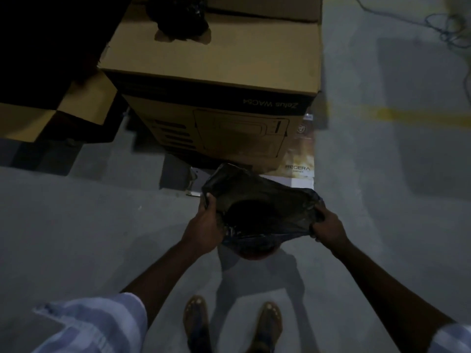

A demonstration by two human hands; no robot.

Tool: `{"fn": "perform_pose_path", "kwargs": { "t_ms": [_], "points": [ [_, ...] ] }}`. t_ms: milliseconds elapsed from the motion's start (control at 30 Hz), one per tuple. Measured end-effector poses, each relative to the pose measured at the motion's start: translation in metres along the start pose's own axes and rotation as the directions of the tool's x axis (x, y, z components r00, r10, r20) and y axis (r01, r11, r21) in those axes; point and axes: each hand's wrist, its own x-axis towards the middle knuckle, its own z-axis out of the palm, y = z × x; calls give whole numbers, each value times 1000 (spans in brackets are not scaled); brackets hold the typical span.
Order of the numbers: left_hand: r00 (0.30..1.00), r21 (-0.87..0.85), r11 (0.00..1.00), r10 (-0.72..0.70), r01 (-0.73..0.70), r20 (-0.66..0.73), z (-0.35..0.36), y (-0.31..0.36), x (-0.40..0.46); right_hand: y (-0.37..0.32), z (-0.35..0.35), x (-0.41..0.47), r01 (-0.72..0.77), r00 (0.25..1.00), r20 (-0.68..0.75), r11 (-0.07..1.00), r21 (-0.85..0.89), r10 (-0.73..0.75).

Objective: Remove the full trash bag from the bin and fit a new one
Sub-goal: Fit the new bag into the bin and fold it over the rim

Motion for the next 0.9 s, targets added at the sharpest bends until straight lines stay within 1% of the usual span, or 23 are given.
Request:
{"fn": "perform_pose_path", "kwargs": {
  "t_ms": [67,167,200,267,300,333,400,467,567,767,900],
  "points": [
    [1000,-29,1000,-4,4,11,4,5,2,9,-7,1,-14,1000,7,1000,-24,14],
    [998,-71,996,55,-54,20,9,14,0,21,-15,2,-21,1000,-11,1000,-17,21],
    [998,-56,997,59,-59,4,10,18,-2,25,-18,2,-24,1000,-13,1000,-15,23],
    [989,-28,994,99,-103,-105,14,22,-3,33,-21,-1,-25,1000,-12,1000,-16,25],
    [985,21,991,133,-132,-113,15,25,-2,36,-23,-2,-24,1000,-6,1000,-20,23],
    [994,43,994,100,-98,-43,17,23,1,41,-23,-2,-23,1000,1,999,-25,23],
    [997,32,999,6,-9,83,23,16,8,46,-21,-2,-22,1000,15,999,-34,23],
    [995,23,999,-41,39,86,27,8,14,49,-16,-2,-18,999,30,999,-38,19],
    [996,32,999,26,-29,87,33,8,14,47,-7,-3,-20,998,58,1000,-18,21],
    [1000,-6,1000,-30,30,2,57,-15,10,53,16,-5,-13,997,72,1000,-1,13],
    [994,-15,999,-42,41,-104,69,-26,-6,56,26,-11,31,998,59,1000,-5,-31]
  ]
}}
